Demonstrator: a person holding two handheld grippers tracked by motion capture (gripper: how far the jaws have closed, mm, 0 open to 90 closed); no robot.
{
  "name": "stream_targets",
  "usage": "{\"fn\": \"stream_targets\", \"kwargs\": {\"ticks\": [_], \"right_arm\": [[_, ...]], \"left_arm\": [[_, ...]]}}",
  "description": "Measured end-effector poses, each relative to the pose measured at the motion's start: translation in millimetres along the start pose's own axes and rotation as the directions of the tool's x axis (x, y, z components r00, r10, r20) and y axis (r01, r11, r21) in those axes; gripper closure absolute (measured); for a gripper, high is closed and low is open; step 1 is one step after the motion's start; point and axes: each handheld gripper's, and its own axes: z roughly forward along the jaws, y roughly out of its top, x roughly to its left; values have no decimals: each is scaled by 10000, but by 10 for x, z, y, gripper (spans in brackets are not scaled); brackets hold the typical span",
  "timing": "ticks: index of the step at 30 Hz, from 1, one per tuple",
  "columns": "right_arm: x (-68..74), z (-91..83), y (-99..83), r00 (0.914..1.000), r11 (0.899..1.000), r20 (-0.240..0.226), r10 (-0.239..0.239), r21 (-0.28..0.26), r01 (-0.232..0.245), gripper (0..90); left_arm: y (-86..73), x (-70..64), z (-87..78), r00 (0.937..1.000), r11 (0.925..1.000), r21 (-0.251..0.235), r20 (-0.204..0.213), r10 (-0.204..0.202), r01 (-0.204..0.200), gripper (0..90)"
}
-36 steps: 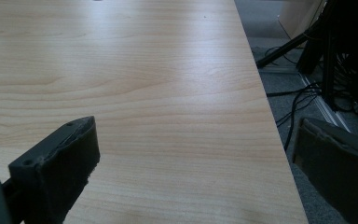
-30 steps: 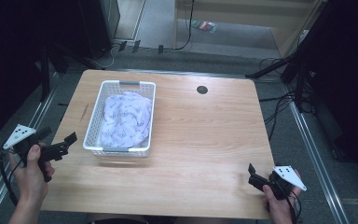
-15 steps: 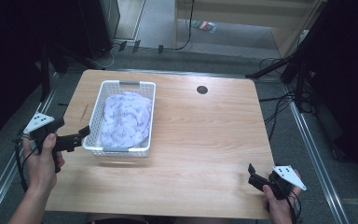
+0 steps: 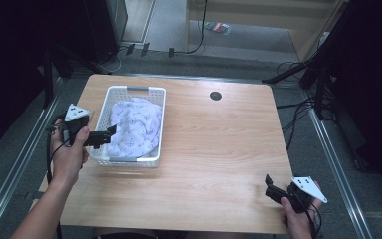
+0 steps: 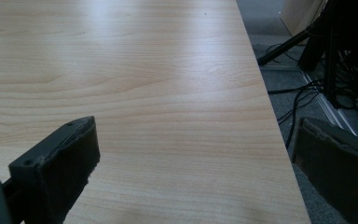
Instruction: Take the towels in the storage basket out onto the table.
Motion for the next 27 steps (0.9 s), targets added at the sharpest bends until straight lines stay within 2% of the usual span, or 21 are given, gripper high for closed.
{"fn": "stream_targets", "kwargs": {"ticks": [2, 12, 13, 16, 18, 19, 27], "right_arm": [[0, 0, 0, 10000, 10000, -7, 1, 0, -1, 11], [-2, -2, -1, 10000, 10000, -24, 3, -6, -3, 11], [-2, -2, -1, 10000, 10000, -23, 5, -7, -5, 11], [-3, -1, -1, 10000, 10000, -29, 12, -6, -12, 11], [-2, -1, -1, 10000, 10000, -29, 15, -5, -15, 11], [-2, -1, -1, 10000, 10000, -30, 27, -15, -27, 11], [-2, -3, -2, 10000, 10000, -45, 33, -21, -33, 11]], "left_arm": [[38, -48, 66, 9995, 9994, 273, -231, 200, -194, 0], [172, -200, 302, 9990, 9966, 723, -193, 408, -393, 0], [198, -229, 341, 9989, 9961, 757, -52, 456, -451, 0], [243, -270, 410, 9989, 9953, 857, -128, 455, -442, 0], [253, -277, 431, 9988, 9949, 906, -149, 466, -451, 0], [287, -299, 496, 9987, 9931, 1080, -164, 481, -461, 0], [344, -344, 716, 9982, 9887, 1396, -158, 570, -542, 0]]}}
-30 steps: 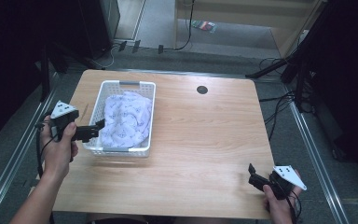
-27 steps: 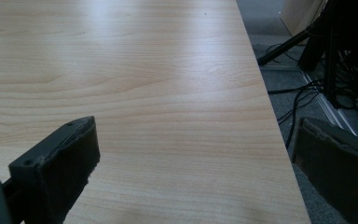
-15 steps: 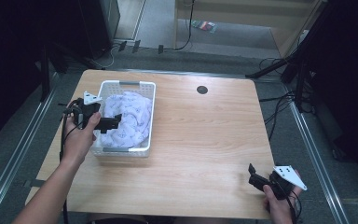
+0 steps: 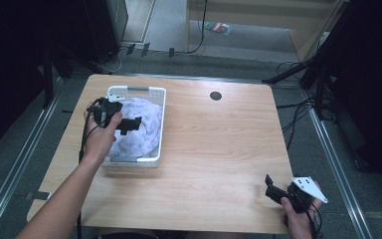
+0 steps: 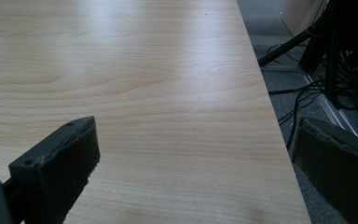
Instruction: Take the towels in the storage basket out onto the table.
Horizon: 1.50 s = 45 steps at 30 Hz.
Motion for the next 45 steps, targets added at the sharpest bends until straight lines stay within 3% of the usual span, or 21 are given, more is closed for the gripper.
{"fn": "stream_targets", "kwargs": {"ticks": [6, 9, 15, 17, 22, 24, 26, 29, 30, 34, 37, 45], "right_arm": [[-1, -2, 0, 10000, 10000, -15, 22, -15, -22, 11], [-1, -2, 0, 10000, 10000, -24, 29, -14, -29, 11], [-1, -1, 0, 10000, 10000, -6, 21, 3, -21, 11], [-1, -1, 0, 10000, 10000, -10, 31, -1, -31, 11], [-3, -1, 0, 10000, 10000, -10, 31, -2, -31, 11], [-3, -1, 0, 10000, 10000, -14, 40, -7, -40, 11], [-4, -3, 0, 10000, 10000, -17, 55, -10, -55, 11], [-4, -4, 0, 10000, 10000, -19, 68, -10, -68, 11], [-4, -5, 0, 10000, 10000, -23, 68, -19, -68, 11], [-6, -6, 0, 10000, 10000, -27, 68, -29, -68, 11], [-6, -6, 0, 10000, 10000, -27, 76, -33, -76, 11], [-3, -4, 0, 10000, 10000, -33, 44, -27, -45, 11]], "left_arm": [[12, 9, 206, 9999, 9986, 501, -10, -141, 141, 0], [16, 13, 289, 9995, 9976, 666, 229, -205, 189, 0], [44, 14, 445, 9986, 9893, 1387, 213, -493, 459, 0], [47, -18, 513, 9991, 9839, 1767, 277, -314, 260, 0], [34, -63, 583, 9988, 9807, 1956, 462, -141, 48, 0], [16, -80, 642, 9979, 9738, 2271, 646, -43, -105, 0], [-2, -84, 703, 9957, 9670, 2549, 902, -222, -16, 0], [-10, -95, 774, 9950, 9555, 2935, 820, -563, 299, 0], [-10, -95, 774, 9950, 9555, 2935, 820, -563, 299, 0], [-72, -87, 916, 9974, 9223, 3847, 425, -580, 372, 0], [-129, -34, 988, 9936, 9108, 4052, 423, -1047, 787, 0], [-132, -69, 1011, 9962, 9098, 4100, 257, -829, 652, 0]]}}
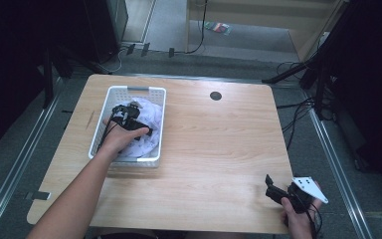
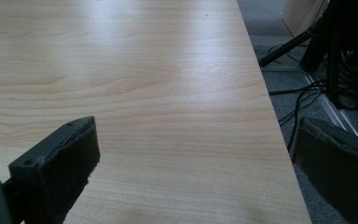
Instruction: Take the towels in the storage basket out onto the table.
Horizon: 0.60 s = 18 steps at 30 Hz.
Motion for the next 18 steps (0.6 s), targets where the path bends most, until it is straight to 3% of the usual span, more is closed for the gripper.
{"fn": "stream_targets", "kwargs": {"ticks": [6, 10, 11, 12, 16, 18], "right_arm": [[-1, -1, 0, 10000, 10000, 18, 22, 16, -22, 11], [2, 2, 0, 10000, 10000, 0, -14, 17, 14, 11], [2, 1, -1, 10000, 10000, 2, -29, 10, 29, 11], [2, 1, -1, 10000, 10000, 2, -29, 10, 29, 11], [0, 4, 1, 10000, 10000, 27, -46, 56, 46, 15], [-2, 5, 1, 10000, 10000, 17, -30, 52, 30, 15]], "left_arm": [[-17, -26, -10, 9998, 9998, -87, -111, 175, -176, 28], [-19, -29, -78, 9998, 9998, -195, -168, -63, 60, 216], [-27, -36, -108, 9998, 9993, -336, -146, -167, 162, 371], [-27, -36, -108, 9998, 9993, -336, -146, -167, 162, 431], [-19, -76, -134, 9999, 9995, -306, -122, -92, 88, 538], [-15, -115, -142, 9994, 9995, -295, -339, 45, -55, 589]]}}
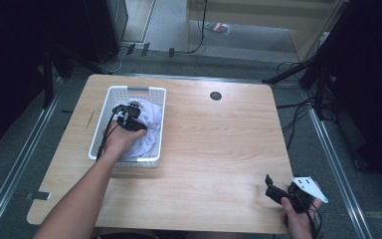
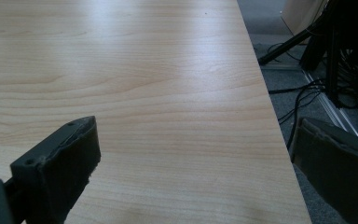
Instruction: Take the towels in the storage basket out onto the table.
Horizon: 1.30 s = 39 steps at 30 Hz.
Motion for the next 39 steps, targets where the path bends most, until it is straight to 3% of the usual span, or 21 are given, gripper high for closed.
{"fn": "stream_targets", "kwargs": {"ticks": [5, 9, 15, 20, 25, 34, 39], "right_arm": [[-5, 3, 2, 10000, 10000, 4, 58, 42, -58, 15], [-5, 3, 2, 10000, 10000, 9, 49, 59, -49, 16], [-5, 3, 2, 10000, 10000, 19, 46, 66, -46, 17], [-6, 7, 3, 10000, 9999, 30, 82, 90, -82, 17], [-5, 8, 3, 10000, 9999, 44, 81, 98, -82, 17], [-5, 9, 3, 10000, 9999, 52, 80, 108, -81, 17], [-4, 0, 1, 10000, 10000, -45, 73, 18, -73, 17]], "left_arm": [[39, 19, -51, 10000, 10000, 44, 4, -6, 6, 625], [73, 97, -144, 9992, 9998, 11, 343, -192, 192, 629], [117, 141, -361, 9989, 9984, -436, 323, -336, 350, 628], [188, 160, -593, 9998, 9965, -832, 155, -89, 102, 627], [246, 164, -737, 9998, 9924, -1219, 126, -127, 141, 625], [398, 142, -1073, 9998, 9899, -1410, 170, 137, -112, 623], [453, 74, -1169, 9996, 9890, -1467, 162, 209, -183, 622]]}}
